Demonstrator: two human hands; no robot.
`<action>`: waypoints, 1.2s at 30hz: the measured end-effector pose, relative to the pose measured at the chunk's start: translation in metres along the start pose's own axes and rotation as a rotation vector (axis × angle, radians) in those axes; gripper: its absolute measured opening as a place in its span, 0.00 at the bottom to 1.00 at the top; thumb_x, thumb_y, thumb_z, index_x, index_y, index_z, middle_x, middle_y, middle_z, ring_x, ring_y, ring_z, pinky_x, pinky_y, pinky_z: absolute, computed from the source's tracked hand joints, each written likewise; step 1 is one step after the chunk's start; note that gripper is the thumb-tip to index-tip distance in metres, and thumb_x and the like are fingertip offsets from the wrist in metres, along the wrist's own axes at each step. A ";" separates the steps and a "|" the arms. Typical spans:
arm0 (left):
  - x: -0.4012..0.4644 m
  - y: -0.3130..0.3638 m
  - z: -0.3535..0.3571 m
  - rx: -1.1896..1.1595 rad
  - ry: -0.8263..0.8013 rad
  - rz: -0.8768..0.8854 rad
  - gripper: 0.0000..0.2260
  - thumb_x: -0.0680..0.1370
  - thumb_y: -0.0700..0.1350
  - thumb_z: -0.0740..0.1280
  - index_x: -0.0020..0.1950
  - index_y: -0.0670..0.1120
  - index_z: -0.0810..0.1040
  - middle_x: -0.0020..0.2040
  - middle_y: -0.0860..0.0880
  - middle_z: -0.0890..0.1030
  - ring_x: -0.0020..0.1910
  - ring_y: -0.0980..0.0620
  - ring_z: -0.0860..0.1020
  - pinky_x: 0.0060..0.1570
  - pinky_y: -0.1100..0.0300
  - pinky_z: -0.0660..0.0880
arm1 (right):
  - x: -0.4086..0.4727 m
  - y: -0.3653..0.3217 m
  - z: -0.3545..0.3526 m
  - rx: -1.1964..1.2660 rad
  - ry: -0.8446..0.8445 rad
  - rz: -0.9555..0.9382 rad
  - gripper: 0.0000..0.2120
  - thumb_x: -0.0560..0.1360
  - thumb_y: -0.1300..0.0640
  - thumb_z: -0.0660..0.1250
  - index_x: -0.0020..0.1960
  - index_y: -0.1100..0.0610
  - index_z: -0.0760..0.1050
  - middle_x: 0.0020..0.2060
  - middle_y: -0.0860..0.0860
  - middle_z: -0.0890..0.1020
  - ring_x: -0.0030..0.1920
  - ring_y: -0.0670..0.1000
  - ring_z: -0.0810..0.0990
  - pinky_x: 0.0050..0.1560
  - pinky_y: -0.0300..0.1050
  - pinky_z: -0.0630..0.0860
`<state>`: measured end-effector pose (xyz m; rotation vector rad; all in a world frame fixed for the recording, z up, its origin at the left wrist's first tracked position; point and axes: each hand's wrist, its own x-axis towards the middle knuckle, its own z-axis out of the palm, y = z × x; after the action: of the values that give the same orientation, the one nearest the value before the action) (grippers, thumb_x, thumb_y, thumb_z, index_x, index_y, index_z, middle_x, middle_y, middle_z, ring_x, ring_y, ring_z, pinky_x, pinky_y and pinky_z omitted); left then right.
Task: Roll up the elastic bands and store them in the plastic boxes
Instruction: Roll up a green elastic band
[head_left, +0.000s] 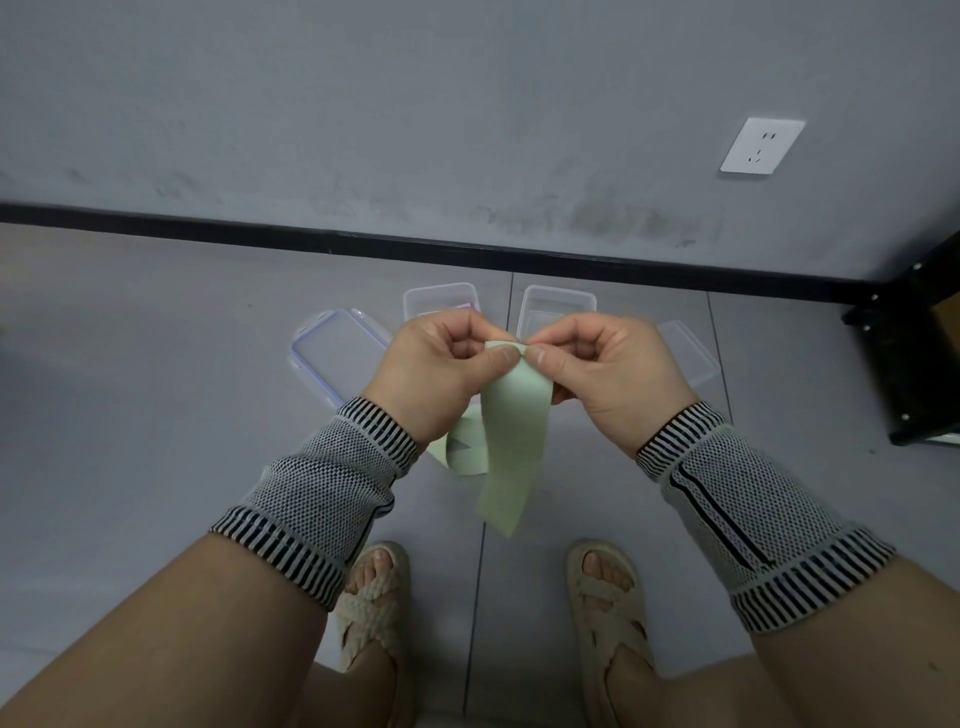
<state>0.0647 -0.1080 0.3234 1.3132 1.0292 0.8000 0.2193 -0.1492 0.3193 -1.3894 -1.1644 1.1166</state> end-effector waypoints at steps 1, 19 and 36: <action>0.000 0.001 0.001 -0.036 -0.004 -0.018 0.07 0.74 0.33 0.68 0.39 0.43 0.79 0.35 0.42 0.82 0.35 0.49 0.80 0.42 0.56 0.78 | 0.000 0.001 0.000 0.011 0.006 0.001 0.06 0.73 0.67 0.69 0.40 0.57 0.79 0.37 0.64 0.82 0.35 0.56 0.80 0.39 0.49 0.80; -0.001 0.002 0.007 -0.117 0.028 -0.137 0.09 0.74 0.31 0.67 0.37 0.43 0.78 0.33 0.44 0.79 0.34 0.48 0.77 0.38 0.58 0.75 | 0.002 0.007 0.000 0.120 -0.028 0.022 0.08 0.70 0.67 0.70 0.37 0.56 0.78 0.32 0.54 0.80 0.35 0.52 0.78 0.41 0.50 0.77; 0.000 0.007 0.009 -0.295 -0.023 -0.202 0.08 0.74 0.29 0.64 0.44 0.42 0.77 0.39 0.41 0.80 0.37 0.47 0.79 0.42 0.56 0.78 | 0.002 0.005 0.001 0.220 -0.012 0.032 0.06 0.66 0.62 0.72 0.35 0.51 0.81 0.35 0.61 0.75 0.37 0.56 0.73 0.41 0.49 0.73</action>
<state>0.0733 -0.1108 0.3305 0.9501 0.9664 0.7485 0.2194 -0.1474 0.3143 -1.2366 -0.9973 1.2378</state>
